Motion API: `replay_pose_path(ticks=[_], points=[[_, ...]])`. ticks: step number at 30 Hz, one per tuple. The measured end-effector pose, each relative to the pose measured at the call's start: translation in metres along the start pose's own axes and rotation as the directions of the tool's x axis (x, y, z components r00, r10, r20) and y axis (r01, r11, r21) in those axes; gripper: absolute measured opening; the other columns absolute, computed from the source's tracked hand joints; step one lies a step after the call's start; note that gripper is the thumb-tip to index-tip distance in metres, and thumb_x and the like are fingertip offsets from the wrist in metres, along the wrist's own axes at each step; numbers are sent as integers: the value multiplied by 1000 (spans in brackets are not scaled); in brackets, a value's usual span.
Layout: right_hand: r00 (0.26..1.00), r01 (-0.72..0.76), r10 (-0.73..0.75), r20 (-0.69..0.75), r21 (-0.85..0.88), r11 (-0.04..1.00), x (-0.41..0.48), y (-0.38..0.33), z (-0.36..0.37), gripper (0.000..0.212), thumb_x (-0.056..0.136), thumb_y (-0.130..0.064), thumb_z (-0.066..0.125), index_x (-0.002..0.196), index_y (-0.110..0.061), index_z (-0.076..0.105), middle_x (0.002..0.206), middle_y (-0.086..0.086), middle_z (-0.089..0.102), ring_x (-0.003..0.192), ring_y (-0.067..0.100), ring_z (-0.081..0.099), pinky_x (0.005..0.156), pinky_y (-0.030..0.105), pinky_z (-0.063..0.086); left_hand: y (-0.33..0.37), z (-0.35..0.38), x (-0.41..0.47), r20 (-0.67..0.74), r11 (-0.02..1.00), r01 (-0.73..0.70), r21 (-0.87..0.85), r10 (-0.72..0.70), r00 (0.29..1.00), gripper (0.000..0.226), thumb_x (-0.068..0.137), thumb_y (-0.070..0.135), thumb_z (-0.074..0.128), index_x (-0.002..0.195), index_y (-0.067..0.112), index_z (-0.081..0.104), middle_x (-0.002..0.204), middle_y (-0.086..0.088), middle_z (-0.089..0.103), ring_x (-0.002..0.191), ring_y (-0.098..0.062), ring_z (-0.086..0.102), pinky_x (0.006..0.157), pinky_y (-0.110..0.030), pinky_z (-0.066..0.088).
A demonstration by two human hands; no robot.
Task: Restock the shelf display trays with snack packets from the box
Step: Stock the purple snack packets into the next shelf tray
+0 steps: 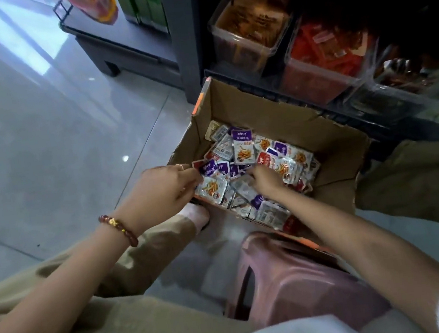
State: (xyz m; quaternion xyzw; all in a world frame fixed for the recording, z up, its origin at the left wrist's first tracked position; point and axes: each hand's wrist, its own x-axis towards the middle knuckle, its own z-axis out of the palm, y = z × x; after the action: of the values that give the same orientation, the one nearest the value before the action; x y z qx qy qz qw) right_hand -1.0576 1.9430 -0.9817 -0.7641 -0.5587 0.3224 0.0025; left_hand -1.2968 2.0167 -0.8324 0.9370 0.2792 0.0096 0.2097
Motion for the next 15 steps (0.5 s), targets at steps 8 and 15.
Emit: replay_pose_path(ticks=[8, 15], points=[[931, 347, -209, -300, 549, 760, -49, -39, -90, 28, 91, -6, 55, 116, -20, 58, 95, -2, 61, 73, 12, 58, 65, 23, 48, 25, 11, 8, 407, 220, 496, -840, -350, 844, 30, 101, 33, 33, 132, 30, 35, 121, -7, 58, 94, -19, 69, 77, -23, 55], [721, 692, -624, -303, 268, 670, -59, -61, -66, 35, 84, 0, 57, 118, -8, 63, 92, -22, 47, 82, -9, 48, 70, 9, 39, 24, 5, 12, 281, -108, 271, -957, -586, 760, 40, 93, -5, 48, 125, 18, 41, 102, -10, 60, 74, -16, 70, 62, -31, 59]])
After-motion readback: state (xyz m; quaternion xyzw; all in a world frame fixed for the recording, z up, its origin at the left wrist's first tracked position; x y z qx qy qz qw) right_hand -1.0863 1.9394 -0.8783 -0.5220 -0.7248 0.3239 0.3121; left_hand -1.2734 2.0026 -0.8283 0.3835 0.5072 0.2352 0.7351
